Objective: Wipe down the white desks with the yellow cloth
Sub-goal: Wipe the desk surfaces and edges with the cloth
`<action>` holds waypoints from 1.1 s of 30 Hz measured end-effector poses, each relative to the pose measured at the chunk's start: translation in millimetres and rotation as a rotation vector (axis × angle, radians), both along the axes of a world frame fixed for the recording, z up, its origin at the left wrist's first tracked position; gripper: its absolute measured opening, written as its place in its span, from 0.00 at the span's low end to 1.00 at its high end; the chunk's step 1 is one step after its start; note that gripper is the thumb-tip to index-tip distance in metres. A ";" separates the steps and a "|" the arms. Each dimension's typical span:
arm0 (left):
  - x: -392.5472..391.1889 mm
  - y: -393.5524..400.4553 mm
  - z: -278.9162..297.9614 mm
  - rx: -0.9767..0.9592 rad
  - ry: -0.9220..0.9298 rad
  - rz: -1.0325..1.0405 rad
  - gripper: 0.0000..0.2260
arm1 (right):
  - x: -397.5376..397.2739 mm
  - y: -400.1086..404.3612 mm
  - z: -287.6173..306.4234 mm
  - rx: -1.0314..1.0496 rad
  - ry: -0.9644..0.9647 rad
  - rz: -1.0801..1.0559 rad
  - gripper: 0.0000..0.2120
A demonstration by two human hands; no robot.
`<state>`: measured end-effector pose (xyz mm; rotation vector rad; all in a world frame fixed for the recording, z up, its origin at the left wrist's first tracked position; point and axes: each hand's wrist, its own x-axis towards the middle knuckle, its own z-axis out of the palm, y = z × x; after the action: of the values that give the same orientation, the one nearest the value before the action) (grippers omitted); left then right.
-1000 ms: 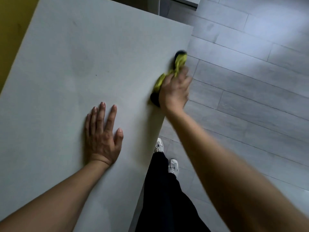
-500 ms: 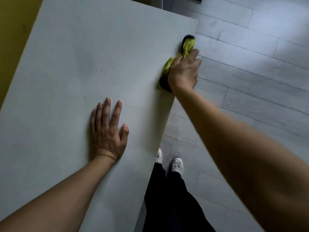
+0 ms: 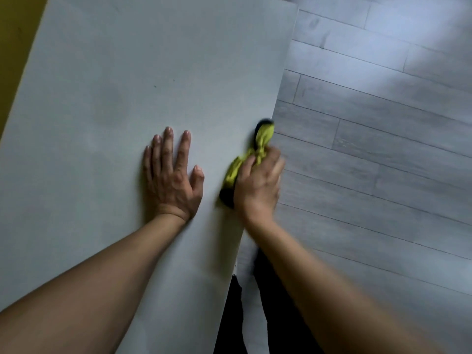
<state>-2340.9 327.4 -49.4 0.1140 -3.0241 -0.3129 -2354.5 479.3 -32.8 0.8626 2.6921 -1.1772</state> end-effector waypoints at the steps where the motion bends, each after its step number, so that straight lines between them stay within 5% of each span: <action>1: -0.2 -0.5 -0.3 0.001 -0.001 -0.003 0.30 | 26.3 -5.7 3.5 -0.015 -0.011 0.011 0.18; 5: -0.5 -0.2 -1.2 0.020 -0.003 0.004 0.30 | 45.5 -7.1 4.2 0.019 -0.019 0.035 0.17; 14: 2.3 0.4 1.0 0.048 -0.036 0.020 0.31 | -124.4 22.7 -3.3 0.148 -0.013 -0.034 0.18; 26: 38.6 -9.4 5.5 0.073 -0.152 -0.130 0.31 | 81.9 -17.3 -7.0 0.110 0.036 0.024 0.15; 33: 170.2 -16.3 -0.9 0.052 -0.085 -0.235 0.28 | 61.4 -16.5 -1.0 0.138 -0.028 0.005 0.17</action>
<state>-2170.7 311.1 -50.2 -0.2318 -3.1174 -0.4164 -2293.1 462.8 -33.8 0.8826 2.7782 -0.9800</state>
